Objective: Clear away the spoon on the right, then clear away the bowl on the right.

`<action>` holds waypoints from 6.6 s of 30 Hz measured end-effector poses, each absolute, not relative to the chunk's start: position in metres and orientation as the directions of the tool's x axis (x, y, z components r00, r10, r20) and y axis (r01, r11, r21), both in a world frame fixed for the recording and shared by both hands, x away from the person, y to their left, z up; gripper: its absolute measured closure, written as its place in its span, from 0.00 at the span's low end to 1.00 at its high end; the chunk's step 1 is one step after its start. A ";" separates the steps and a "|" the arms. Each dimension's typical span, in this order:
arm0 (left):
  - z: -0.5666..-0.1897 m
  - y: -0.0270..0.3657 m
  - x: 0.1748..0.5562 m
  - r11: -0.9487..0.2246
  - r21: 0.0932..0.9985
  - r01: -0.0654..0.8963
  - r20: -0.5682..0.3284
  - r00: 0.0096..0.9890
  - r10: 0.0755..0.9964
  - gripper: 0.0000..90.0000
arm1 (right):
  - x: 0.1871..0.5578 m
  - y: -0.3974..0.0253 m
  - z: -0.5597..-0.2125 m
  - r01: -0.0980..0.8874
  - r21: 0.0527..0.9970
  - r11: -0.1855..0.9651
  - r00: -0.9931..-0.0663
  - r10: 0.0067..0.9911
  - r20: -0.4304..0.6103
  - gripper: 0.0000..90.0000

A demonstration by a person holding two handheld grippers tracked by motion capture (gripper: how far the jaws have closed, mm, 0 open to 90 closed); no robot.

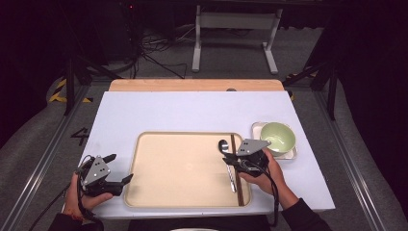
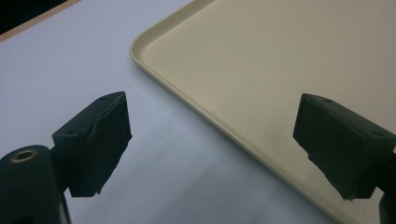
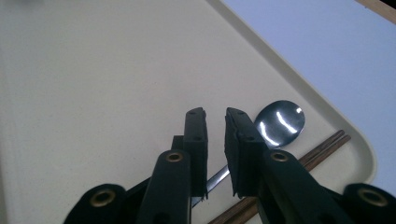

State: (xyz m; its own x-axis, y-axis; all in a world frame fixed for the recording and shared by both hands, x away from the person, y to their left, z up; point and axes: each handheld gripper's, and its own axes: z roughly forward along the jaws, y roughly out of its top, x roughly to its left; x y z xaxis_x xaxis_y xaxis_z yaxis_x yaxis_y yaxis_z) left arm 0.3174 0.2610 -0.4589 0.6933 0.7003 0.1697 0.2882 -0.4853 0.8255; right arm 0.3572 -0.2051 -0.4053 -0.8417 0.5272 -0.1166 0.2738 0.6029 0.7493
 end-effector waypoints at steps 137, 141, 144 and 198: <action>-0.462 0.258 0.316 -0.521 0.805 0.283 0.199 0.699 0.687 0.13 | 0.399 -0.406 -0.387 0.539 0.842 -0.024 -0.266 0.944 0.197 0.93; -0.462 0.259 0.316 -0.524 0.805 0.278 0.201 0.703 0.683 0.13 | 0.394 -0.403 -0.381 0.512 0.858 -0.037 -0.281 0.937 0.208 0.93; -0.461 0.259 0.317 -0.524 0.806 0.276 0.203 0.702 0.682 0.13 | 0.392 -0.395 -0.378 0.495 0.868 -0.031 -0.295 0.934 0.202 0.93; -0.461 0.262 0.315 -0.517 0.810 0.275 0.205 0.694 0.690 0.13 | 0.411 -0.268 -0.371 0.467 0.866 0.180 -0.554 0.822 0.128 0.93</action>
